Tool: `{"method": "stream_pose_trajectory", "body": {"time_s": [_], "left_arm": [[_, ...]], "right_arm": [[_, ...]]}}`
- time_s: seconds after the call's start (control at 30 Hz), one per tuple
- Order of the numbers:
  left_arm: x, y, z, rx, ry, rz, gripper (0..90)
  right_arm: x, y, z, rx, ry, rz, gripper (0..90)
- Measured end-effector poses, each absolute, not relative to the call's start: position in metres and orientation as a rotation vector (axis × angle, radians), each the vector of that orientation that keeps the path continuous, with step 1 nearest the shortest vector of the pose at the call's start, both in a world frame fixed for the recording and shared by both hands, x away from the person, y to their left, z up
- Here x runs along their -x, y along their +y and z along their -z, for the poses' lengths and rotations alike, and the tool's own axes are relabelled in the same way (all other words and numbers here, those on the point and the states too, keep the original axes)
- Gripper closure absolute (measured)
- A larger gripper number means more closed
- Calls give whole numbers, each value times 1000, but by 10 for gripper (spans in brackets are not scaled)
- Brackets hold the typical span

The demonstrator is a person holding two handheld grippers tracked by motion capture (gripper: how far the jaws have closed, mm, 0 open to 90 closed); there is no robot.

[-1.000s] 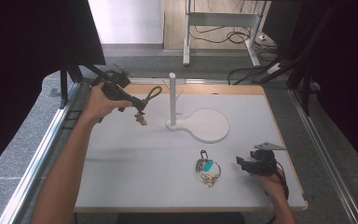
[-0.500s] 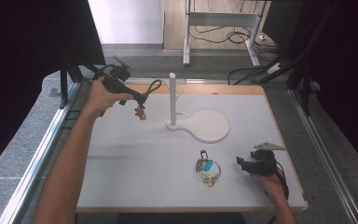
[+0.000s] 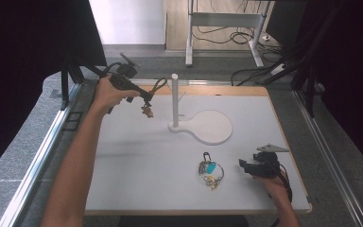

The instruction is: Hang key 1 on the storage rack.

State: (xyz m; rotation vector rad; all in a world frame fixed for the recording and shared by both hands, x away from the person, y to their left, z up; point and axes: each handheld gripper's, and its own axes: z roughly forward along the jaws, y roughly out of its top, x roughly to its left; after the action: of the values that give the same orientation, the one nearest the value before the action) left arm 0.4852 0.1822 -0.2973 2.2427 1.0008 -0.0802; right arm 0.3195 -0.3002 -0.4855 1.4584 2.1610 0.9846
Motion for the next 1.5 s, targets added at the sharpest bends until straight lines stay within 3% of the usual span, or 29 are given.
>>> {"method": "stream_pose_trajectory", "body": {"time_s": [1.5], "left_arm": [[-509,148,329,-2329,1000,130,665]], "right_arm": [[-319,-300,488,-1453,2169,-959,310]]}}
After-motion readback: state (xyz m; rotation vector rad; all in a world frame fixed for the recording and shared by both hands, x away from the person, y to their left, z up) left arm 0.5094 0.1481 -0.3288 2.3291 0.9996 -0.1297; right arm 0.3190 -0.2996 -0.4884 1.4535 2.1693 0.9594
